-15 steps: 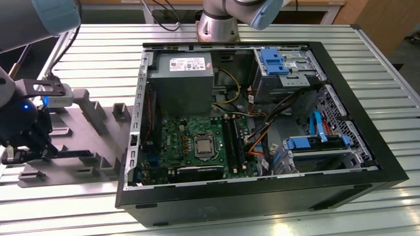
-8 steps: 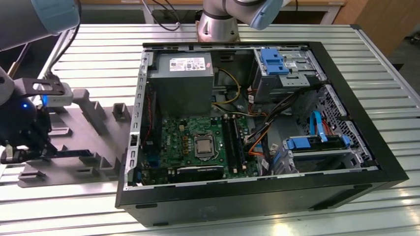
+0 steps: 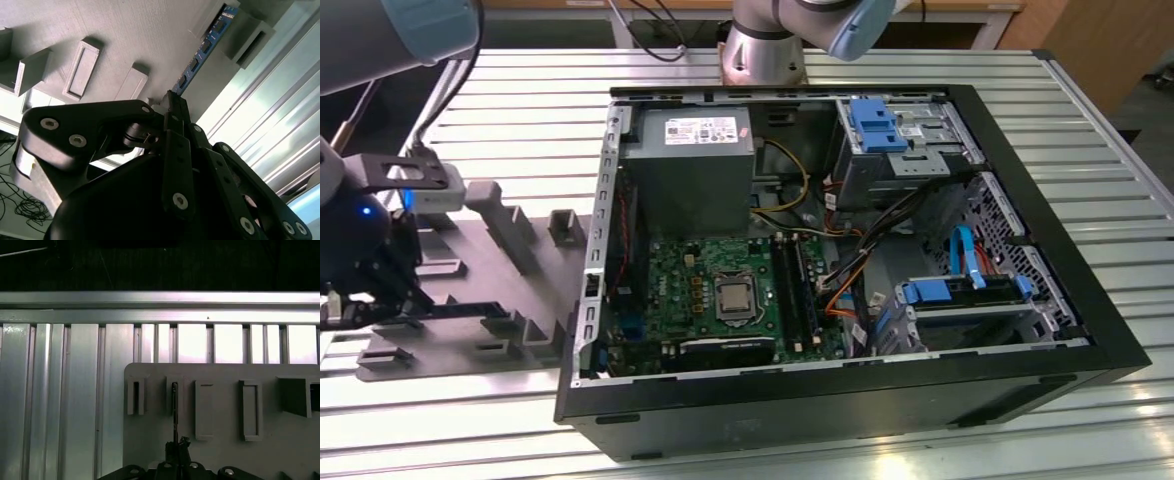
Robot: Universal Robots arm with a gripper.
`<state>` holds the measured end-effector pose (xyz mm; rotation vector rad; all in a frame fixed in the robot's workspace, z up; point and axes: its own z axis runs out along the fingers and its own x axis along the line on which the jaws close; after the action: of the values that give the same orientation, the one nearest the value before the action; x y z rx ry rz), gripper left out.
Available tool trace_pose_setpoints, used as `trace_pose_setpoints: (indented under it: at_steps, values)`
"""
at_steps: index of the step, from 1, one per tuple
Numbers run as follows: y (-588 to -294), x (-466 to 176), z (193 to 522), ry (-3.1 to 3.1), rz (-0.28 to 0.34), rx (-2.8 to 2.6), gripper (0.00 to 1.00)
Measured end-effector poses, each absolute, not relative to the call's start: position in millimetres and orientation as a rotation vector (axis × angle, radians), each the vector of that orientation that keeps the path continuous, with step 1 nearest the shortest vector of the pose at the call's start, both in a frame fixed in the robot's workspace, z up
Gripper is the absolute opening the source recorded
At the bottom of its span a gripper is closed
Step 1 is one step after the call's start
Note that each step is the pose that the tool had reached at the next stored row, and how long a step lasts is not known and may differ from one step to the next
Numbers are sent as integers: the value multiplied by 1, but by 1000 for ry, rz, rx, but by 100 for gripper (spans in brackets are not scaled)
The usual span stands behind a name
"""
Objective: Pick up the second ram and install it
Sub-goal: 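Pick up the second ram and move it above second insertion slot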
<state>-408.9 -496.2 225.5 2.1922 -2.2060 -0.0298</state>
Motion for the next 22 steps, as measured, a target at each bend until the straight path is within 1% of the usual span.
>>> trace_pose_setpoints:
  at_steps: [22]
  values:
    - [-496, -409, 239, -2206, -30, 2192, 11]
